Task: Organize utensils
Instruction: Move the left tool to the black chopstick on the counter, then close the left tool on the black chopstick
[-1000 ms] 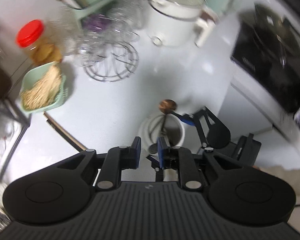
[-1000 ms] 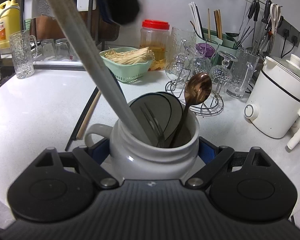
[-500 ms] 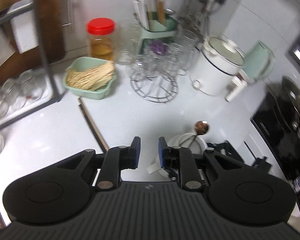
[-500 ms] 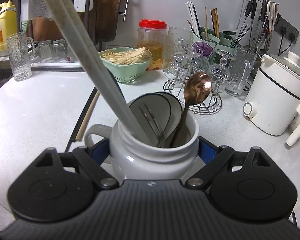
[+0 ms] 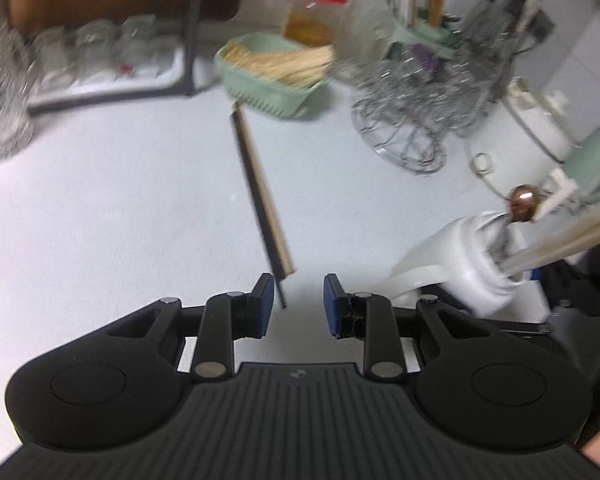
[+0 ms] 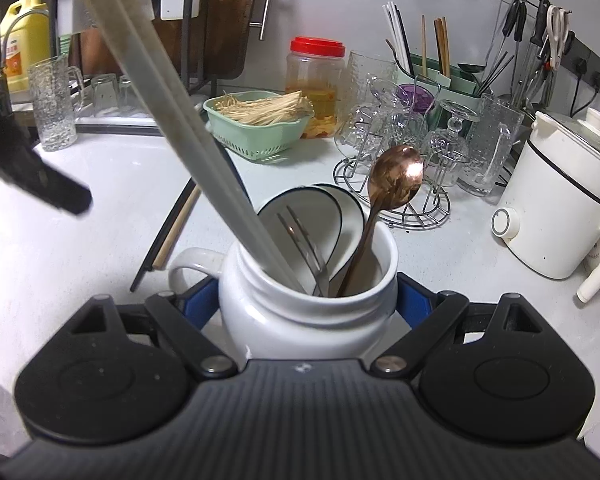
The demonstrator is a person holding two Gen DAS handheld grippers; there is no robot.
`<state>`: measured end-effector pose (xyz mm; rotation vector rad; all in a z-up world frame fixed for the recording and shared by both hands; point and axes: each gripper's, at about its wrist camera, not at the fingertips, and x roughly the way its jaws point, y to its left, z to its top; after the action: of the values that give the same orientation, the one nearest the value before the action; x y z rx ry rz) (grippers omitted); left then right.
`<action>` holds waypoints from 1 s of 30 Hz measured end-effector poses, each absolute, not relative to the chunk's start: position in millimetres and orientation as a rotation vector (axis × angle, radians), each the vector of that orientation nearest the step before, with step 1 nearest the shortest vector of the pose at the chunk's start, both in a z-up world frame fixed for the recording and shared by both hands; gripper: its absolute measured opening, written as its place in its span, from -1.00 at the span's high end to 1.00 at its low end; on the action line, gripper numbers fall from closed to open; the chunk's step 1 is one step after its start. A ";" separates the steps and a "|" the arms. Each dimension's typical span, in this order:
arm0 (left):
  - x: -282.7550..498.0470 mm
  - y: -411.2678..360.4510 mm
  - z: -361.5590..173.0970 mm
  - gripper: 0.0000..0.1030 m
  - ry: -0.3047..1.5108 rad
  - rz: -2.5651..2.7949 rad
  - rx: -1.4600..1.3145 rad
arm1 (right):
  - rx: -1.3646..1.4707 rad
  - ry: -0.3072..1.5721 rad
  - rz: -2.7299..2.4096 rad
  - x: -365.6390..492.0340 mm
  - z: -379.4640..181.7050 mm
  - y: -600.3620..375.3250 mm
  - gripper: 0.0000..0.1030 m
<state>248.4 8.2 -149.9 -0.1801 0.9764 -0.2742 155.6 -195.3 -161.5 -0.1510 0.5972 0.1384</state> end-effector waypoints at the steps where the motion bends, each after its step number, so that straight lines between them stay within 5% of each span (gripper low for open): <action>1: 248.4 7.1 -157.1 0.40 0.982 -0.252 -0.198 | -0.153 0.596 0.144 154.8 -161.7 -196.6 -0.80; 11: 260.2 -20.7 -193.3 0.45 0.962 -0.133 -0.215 | -0.177 0.561 0.220 153.0 -162.9 -207.2 -0.80; 30: 274.3 -46.6 -216.9 0.93 1.007 0.047 -0.068 | -0.192 0.536 0.271 150.0 -164.9 -212.8 -0.80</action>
<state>274.3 -46.6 -216.9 -0.0676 1.0066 0.0469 150.0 -212.8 -164.9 -0.1921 0.5364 0.2713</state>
